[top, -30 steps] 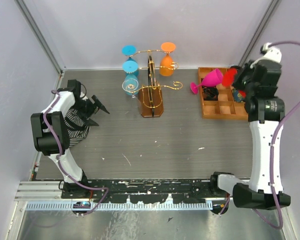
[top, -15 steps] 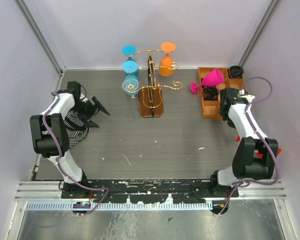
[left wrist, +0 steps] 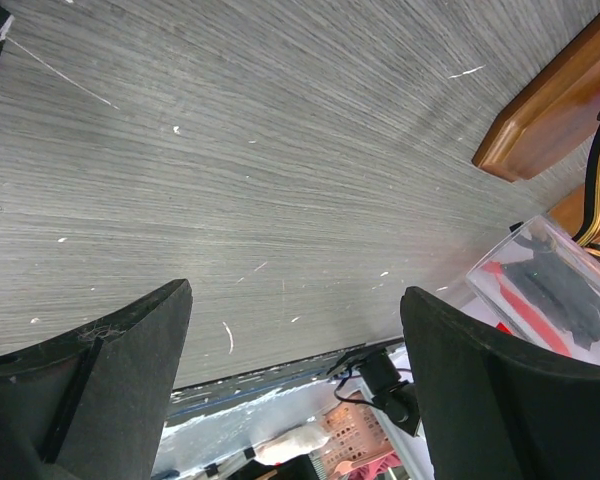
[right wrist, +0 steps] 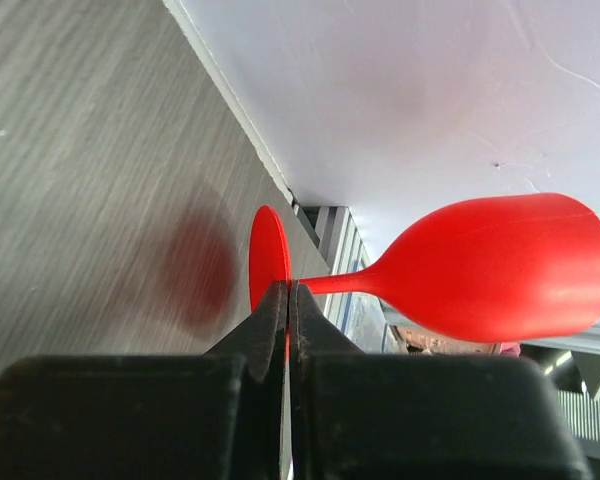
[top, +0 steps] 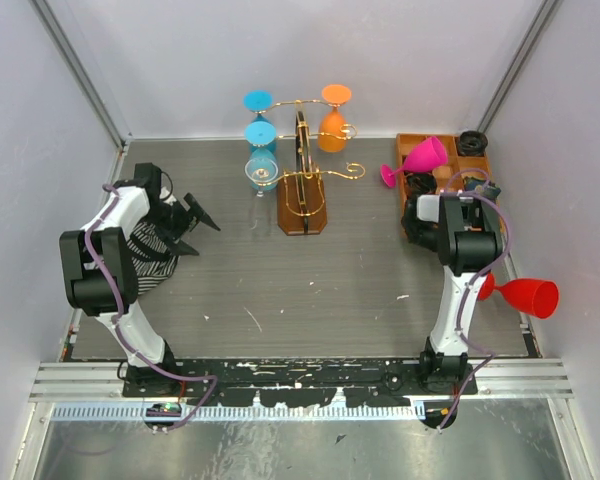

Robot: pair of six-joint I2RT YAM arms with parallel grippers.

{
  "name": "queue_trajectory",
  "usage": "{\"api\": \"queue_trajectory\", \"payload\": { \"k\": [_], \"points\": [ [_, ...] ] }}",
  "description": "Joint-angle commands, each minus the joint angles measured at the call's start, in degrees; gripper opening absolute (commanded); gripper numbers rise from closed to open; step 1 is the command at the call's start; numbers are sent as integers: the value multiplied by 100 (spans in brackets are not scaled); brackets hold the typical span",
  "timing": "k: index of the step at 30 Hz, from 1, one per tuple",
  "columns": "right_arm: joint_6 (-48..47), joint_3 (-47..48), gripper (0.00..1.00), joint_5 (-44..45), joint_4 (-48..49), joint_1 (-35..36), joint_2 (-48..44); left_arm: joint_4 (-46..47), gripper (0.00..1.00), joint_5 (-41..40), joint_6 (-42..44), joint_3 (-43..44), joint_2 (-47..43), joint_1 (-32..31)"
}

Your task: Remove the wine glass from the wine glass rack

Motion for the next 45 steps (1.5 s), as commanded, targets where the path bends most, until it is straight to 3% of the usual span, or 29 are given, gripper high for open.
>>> {"api": "queue_trajectory", "payload": {
  "k": [1, 7, 16, 19, 31, 37, 40, 45],
  "points": [
    [-564, 159, 0, 134, 533, 353, -210, -15, 92, 128, 96, -47, -168, 20],
    [-1623, -89, 0, -690, 1757, 526, -427, -23, 92, 86, 119, -70, -169, 47],
    [-1802, -211, 3, -1050, 2071, 657, -163, -1, 92, 63, 155, -151, -156, 89],
    [-1839, -253, 13, -1202, 2156, 686, -169, -15, 92, 57, 156, -138, -165, 101],
    [-1942, -159, 31, -2397, 2385, 992, -463, -35, 92, 7, 172, -120, -147, 103],
    [-2132, -4, 68, -3429, 2549, 1278, -1013, -54, 92, -21, 183, -105, -140, 102],
    [-2270, 106, 75, -4048, 2634, 1383, -1313, -70, 92, -33, 184, -95, -152, 102],
    [-2366, 402, 79, -4805, 2643, 1404, -1822, -81, 92, -61, 191, -81, -173, 112]
  ]
}}
